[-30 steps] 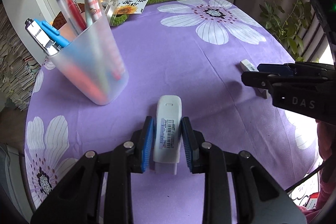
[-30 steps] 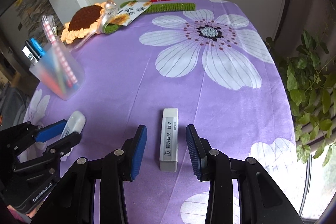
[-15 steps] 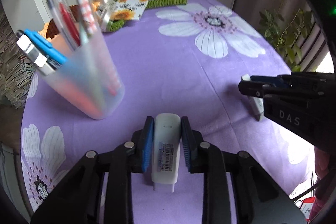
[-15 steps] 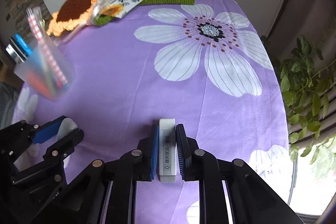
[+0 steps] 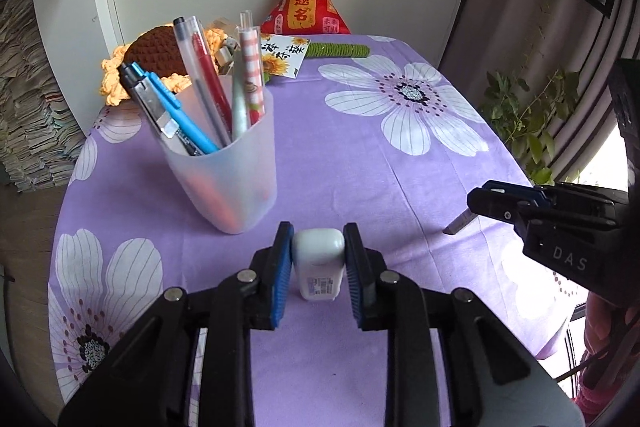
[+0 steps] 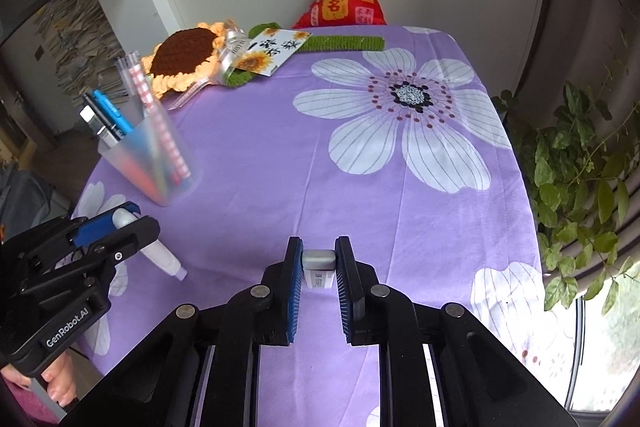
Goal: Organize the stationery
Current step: 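Carry correction tape and eraser with both tools over the frosted cup, then lower tape and eraser into the frosted cup and open both tools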
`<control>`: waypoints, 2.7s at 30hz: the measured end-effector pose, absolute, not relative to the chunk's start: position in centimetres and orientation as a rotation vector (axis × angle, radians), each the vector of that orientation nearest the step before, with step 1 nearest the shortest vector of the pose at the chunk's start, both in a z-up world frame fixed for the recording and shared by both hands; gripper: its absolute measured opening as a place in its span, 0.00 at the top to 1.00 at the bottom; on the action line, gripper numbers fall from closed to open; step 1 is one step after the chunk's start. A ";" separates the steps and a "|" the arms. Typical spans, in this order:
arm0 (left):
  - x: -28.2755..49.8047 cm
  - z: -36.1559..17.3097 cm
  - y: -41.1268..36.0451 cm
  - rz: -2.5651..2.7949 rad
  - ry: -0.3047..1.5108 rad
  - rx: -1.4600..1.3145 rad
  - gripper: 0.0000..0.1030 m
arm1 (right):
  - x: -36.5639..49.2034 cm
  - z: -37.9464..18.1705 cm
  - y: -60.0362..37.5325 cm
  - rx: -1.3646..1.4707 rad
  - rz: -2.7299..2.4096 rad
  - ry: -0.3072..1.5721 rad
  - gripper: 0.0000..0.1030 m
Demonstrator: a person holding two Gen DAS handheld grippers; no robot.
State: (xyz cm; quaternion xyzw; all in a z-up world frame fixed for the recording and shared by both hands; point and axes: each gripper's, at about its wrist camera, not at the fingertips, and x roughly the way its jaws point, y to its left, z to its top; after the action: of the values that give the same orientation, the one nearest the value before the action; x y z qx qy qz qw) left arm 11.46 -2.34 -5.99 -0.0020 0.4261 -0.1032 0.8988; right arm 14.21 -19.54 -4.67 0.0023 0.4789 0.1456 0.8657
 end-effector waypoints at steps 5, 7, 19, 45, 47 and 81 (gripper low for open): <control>10.9 -5.4 -2.3 -0.210 0.857 0.006 0.77 | 13.7 -4.3 -18.9 -0.006 0.319 0.994 0.83; 10.7 -5.1 -2.2 -0.210 0.846 0.008 0.77 | 13.5 -4.1 -18.7 -0.009 0.321 0.991 0.83; 10.1 -4.3 -1.0 -0.207 0.819 -0.017 0.77 | 12.9 -3.9 -18.5 -0.016 0.322 0.982 0.83; 16.2 1.9 3.3 -0.149 0.734 -0.056 0.77 | 12.5 -2.9 -18.1 -0.022 0.323 0.963 0.83; 16.4 1.6 3.1 -0.146 0.743 -0.047 0.77 | 12.6 -3.0 -18.1 -0.019 0.322 0.964 0.83; 12.4 1.4 6.1 -0.086 0.681 -0.067 0.77 | 13.6 1.7 -13.3 -0.053 0.451 0.856 0.83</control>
State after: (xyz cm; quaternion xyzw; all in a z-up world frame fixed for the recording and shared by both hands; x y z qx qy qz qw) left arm 12.36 6.12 1.41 -0.0328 0.3340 -0.0420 0.9411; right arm 13.64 -13.25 1.72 -0.0253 0.4113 0.2170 0.8849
